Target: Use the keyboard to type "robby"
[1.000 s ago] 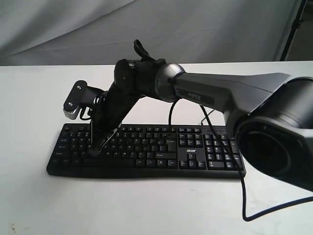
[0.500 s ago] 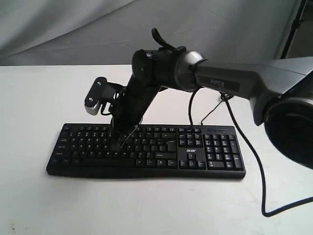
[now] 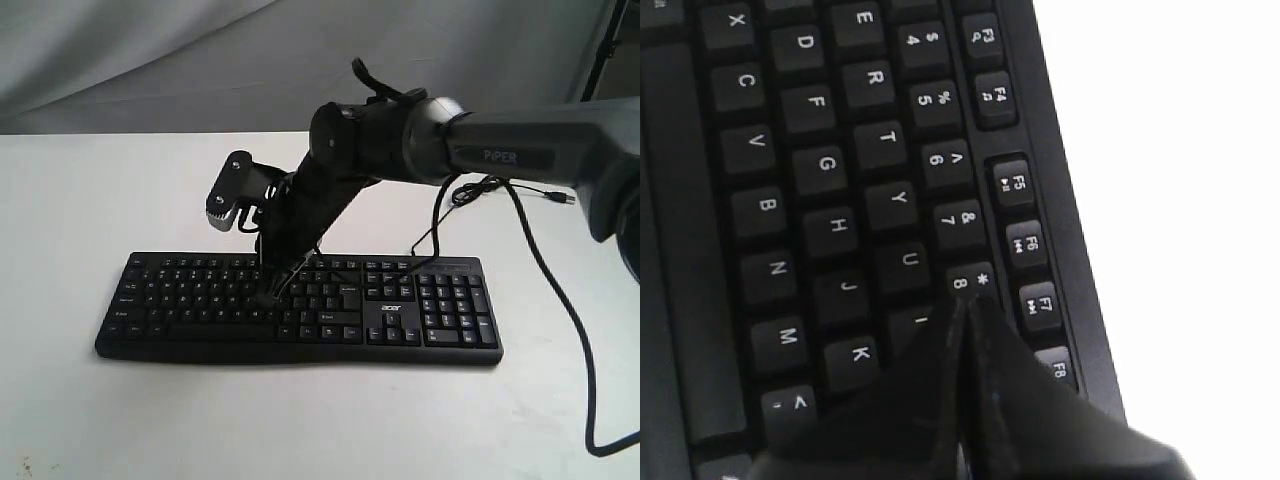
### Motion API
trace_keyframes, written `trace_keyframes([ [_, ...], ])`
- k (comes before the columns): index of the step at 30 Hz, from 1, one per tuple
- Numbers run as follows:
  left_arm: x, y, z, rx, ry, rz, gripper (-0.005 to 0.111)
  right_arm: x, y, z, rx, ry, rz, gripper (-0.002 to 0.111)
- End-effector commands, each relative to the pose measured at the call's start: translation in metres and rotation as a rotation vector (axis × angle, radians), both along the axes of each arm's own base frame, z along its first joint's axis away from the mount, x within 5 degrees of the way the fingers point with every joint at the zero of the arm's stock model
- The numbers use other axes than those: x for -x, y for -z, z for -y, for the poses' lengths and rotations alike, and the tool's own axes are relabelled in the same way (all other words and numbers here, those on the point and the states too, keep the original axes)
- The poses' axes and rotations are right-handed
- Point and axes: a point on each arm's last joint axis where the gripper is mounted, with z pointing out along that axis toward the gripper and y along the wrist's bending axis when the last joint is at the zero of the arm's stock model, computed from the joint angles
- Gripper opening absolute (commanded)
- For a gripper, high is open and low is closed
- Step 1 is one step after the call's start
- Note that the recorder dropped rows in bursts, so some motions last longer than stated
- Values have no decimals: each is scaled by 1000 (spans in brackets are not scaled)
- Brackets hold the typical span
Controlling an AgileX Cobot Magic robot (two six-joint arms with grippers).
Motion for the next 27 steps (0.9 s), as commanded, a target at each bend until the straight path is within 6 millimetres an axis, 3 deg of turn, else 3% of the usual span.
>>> trace_keyframes([
  [1,0,1,0,-1,6,5,0,-1,-2,4,-10,7,-6,0],
  [23,0,1,0,-1,6,5,0,-6,3,15,-5,62,-62,0],
  [27,0,1,0,-1,6,5,0,-4,13,20,1,81,-58,0],
])
